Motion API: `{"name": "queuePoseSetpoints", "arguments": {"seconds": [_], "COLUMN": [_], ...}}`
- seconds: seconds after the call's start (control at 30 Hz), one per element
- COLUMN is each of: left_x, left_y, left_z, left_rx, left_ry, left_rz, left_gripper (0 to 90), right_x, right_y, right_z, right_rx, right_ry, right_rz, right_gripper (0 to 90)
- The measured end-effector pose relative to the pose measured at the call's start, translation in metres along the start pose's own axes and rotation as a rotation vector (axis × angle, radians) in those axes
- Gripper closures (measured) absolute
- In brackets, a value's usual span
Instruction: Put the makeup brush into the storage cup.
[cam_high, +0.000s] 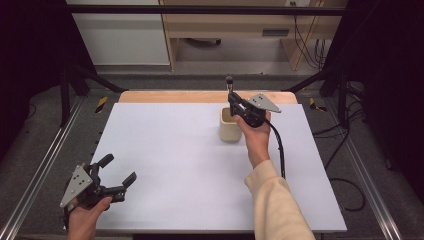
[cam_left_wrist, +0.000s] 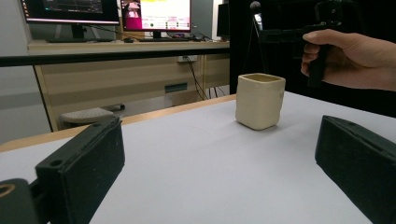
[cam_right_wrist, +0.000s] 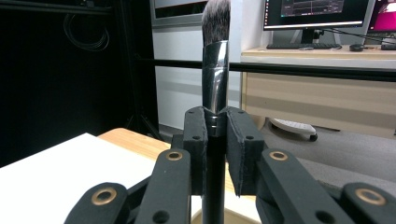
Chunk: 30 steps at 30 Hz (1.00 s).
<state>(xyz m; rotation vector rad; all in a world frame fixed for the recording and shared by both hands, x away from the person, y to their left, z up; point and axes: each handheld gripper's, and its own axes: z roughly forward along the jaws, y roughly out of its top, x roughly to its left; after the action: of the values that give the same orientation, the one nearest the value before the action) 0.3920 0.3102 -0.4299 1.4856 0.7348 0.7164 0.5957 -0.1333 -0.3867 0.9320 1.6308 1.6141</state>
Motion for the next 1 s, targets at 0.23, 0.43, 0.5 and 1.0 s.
{"name": "queuePoseSetpoints", "arguments": {"seconds": [0.23, 0.43, 0.5, 1.0], "left_x": [0.001, 0.001, 0.001, 0.002], "left_y": [0.0, 0.0, 0.0, 0.001], "left_z": [0.0, -0.001, -0.001, -0.002], "left_rx": [0.0, -0.005, -0.005, -0.007], "left_ry": [0.006, 0.004, 0.004, 0.007], "left_rz": [-0.004, -0.002, -0.003, -0.003], "left_gripper": [0.9, 0.9, 0.9, 0.9], "right_x": [0.0, -0.001, 0.0, -0.001], "right_y": [-0.003, -0.006, -0.007, -0.015], "right_z": [0.001, 0.002, 0.001, -0.001], "right_rx": [0.009, 0.012, 0.014, 0.027], "right_ry": [0.011, -0.001, -0.002, -0.009], "right_rz": [0.026, 0.022, 0.018, 0.013], "right_gripper": [78.9, 78.9, 78.9, 78.9]}}
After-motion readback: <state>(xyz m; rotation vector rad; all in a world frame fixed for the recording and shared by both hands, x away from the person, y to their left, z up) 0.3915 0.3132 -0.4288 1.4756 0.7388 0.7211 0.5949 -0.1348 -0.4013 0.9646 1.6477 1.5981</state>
